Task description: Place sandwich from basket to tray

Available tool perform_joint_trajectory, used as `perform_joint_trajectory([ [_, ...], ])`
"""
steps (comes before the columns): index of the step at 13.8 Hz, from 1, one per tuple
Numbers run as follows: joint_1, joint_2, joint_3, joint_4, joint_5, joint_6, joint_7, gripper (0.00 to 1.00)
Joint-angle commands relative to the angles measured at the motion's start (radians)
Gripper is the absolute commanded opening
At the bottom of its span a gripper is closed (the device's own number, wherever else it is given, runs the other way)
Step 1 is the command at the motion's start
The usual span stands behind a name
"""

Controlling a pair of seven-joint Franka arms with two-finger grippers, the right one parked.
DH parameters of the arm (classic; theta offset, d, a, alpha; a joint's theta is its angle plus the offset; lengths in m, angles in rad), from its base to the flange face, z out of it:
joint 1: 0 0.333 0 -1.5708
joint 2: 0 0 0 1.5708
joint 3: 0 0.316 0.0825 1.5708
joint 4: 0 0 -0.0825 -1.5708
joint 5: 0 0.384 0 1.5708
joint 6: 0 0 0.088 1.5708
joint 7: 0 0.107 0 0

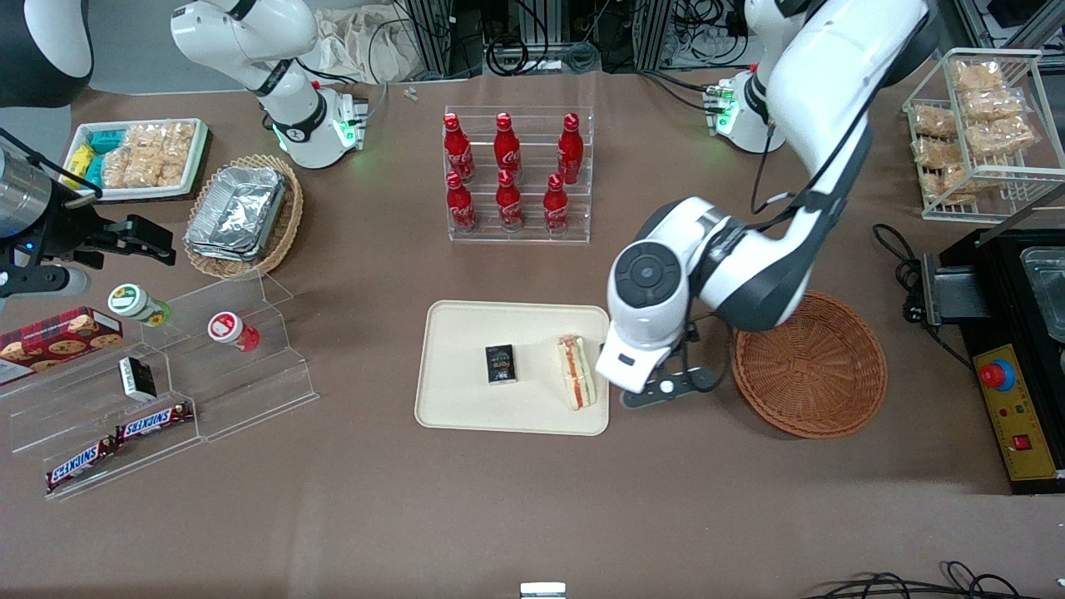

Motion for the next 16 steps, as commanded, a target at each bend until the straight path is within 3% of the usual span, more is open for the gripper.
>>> perform_joint_trajectory([
  [1,0.122,-0.127,-0.022,-0.147,-0.055,0.015,0.105,0.99],
  [4,0.199,-0.218,-0.029,-0.186,-0.143,0.017,0.159,0.99],
  [8,0.24,-0.237,-0.029,-0.183,-0.17,0.018,0.16,0.99],
  [12,0.355,-0.322,-0.027,-0.21,-0.291,0.013,0.226,0.99],
  [16,0.29,-0.453,0.133,-0.342,-0.377,0.047,0.339,1.0],
])
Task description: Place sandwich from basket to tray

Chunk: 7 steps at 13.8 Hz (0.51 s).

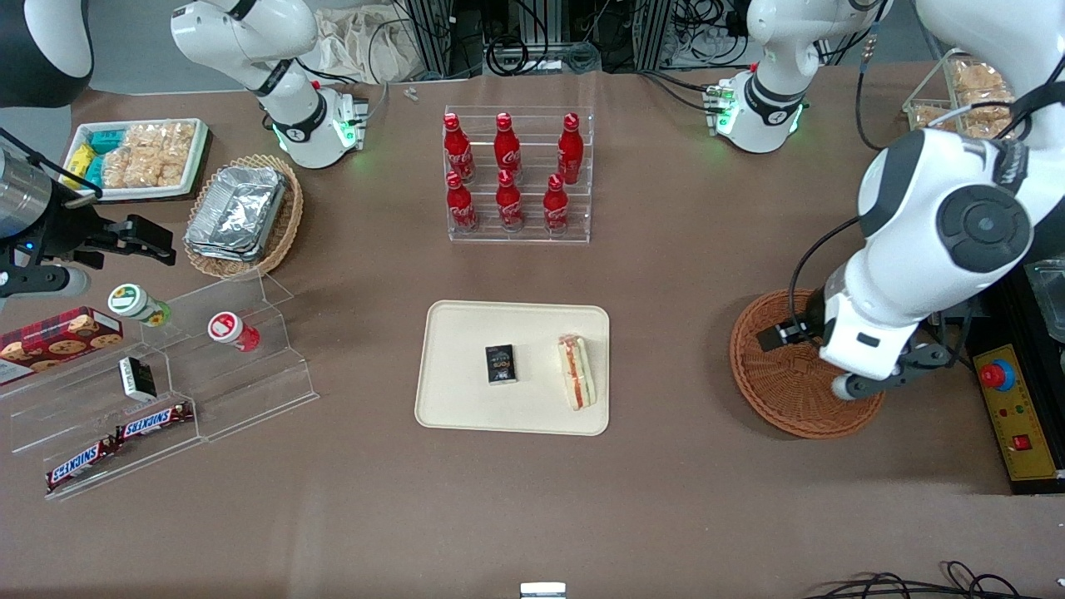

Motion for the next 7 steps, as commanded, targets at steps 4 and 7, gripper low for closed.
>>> perform_joint_trajectory([
  [4,-0.267,-0.207,0.437,-0.218,-0.168,0.05,0.304,1.0],
  [7,-0.254,-0.209,0.442,-0.198,-0.172,0.043,0.365,1.0],
])
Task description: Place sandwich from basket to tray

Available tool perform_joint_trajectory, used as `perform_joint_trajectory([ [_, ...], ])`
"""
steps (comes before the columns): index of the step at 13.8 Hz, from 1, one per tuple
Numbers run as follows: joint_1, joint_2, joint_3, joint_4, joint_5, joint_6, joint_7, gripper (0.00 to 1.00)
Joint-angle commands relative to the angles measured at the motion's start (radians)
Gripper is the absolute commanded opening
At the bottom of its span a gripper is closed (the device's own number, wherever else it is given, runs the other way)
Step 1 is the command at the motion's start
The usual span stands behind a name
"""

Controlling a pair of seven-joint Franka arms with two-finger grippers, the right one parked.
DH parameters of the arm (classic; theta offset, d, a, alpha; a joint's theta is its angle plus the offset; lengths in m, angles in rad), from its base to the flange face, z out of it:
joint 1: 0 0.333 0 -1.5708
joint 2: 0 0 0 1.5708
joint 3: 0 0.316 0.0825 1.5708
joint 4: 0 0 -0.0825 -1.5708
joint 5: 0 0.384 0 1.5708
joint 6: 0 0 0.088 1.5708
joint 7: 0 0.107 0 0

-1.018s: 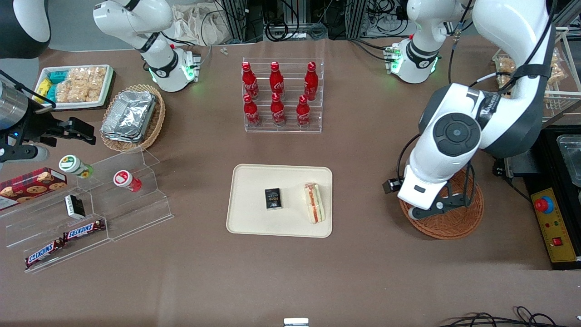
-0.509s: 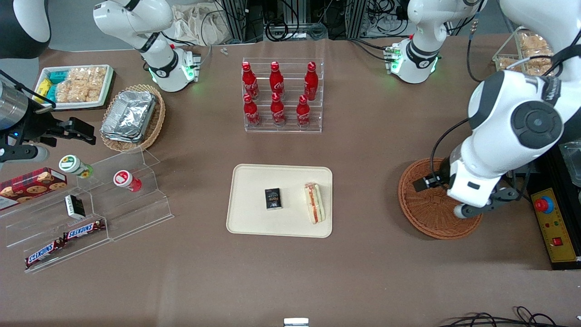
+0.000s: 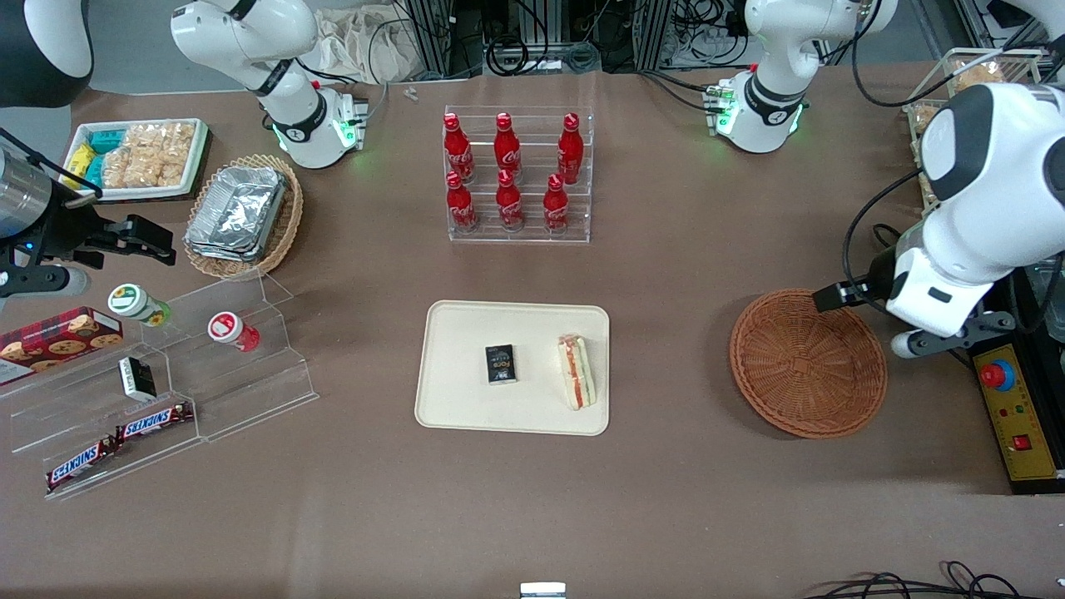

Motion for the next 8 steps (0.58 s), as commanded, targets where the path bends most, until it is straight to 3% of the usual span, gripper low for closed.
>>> perform_joint_trajectory([
  [1,-0.015,-0.022,0.016,-0.01,-0.021,0.021,0.063,1.0],
  [3,-0.005,-0.007,0.018,0.003,0.002,0.025,0.093,1.0],
  [8,0.015,0.128,0.01,0.219,0.002,-0.135,0.087,1.0],
])
